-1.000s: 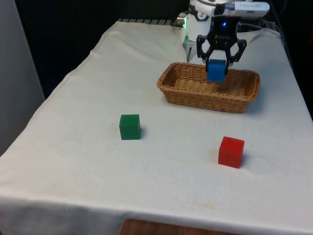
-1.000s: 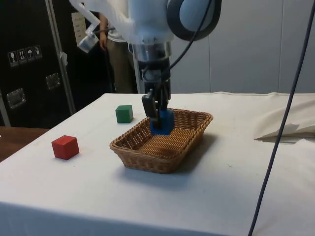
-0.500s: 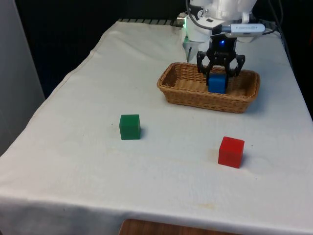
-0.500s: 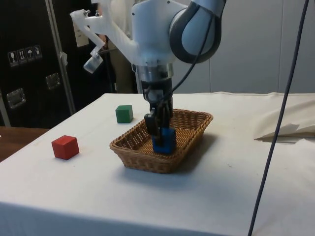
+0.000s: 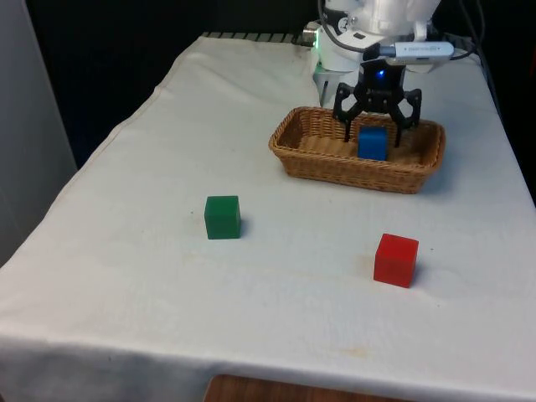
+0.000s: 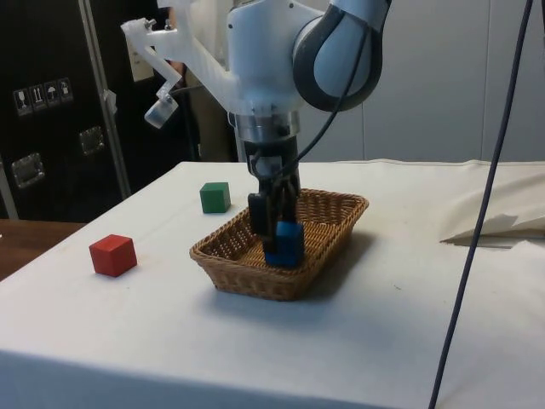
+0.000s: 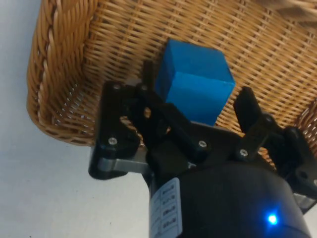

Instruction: Pick up the blue cube and place it into the basket.

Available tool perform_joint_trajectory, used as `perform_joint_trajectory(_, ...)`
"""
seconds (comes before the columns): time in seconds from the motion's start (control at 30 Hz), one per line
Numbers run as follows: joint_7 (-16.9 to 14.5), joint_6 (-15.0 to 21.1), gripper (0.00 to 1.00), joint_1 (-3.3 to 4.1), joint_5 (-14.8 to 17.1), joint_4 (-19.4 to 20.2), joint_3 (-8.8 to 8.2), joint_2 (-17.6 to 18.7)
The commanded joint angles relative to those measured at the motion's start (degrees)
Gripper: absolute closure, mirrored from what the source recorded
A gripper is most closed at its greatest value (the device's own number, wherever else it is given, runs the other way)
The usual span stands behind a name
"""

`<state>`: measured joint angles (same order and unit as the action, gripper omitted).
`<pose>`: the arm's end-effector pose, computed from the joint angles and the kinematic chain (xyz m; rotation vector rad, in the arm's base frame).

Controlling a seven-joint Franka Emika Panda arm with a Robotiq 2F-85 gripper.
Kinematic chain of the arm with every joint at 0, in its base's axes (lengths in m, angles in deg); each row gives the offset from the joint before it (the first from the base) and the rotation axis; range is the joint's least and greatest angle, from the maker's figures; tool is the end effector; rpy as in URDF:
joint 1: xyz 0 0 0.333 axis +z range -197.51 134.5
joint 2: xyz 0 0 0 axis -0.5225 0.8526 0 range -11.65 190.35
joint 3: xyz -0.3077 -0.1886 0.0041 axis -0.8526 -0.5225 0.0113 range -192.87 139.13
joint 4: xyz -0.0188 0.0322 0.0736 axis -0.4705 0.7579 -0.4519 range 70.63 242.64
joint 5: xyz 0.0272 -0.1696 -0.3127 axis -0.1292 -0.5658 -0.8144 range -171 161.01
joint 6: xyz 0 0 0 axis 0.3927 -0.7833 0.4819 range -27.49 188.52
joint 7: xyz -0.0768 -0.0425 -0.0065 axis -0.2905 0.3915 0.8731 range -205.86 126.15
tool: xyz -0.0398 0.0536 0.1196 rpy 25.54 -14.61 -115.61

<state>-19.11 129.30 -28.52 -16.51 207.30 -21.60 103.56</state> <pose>0.4749 0.0742 0.2483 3.0858 -0.0593 0.0519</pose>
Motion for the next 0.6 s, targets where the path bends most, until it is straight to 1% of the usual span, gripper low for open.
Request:
perform_joint_trajectory(0.0,0.0,0.1,0.14,0.00,0.1,0.1,0.00,0.0)
perform_joint_trajectory(0.03,0.0,0.0,0.04,0.00,0.0,0.1,0.00,0.0)
perform_joint_trajectory(0.07,0.0,0.0,0.00,0.00,0.0,0.1,0.00,0.0)
perform_joint_trajectory(0.3,0.0,-0.1,0.00,0.00,0.0,0.1,0.00,-0.1)
perform_joint_trajectory(0.4,-0.2,-1.5,0.00,-0.06,0.5,-0.1,0.23,-1.5)
perform_joint_trajectory(0.43,-0.1,-0.4,0.00,0.00,0.0,-0.2,0.00,-0.4)
perform_joint_trajectory(0.47,-0.3,-2.1,0.00,-0.06,0.5,-0.2,0.29,-1.9)
perform_joint_trajectory(0.57,-0.3,-4.0,0.00,-0.06,0.7,-0.4,0.34,-3.6)
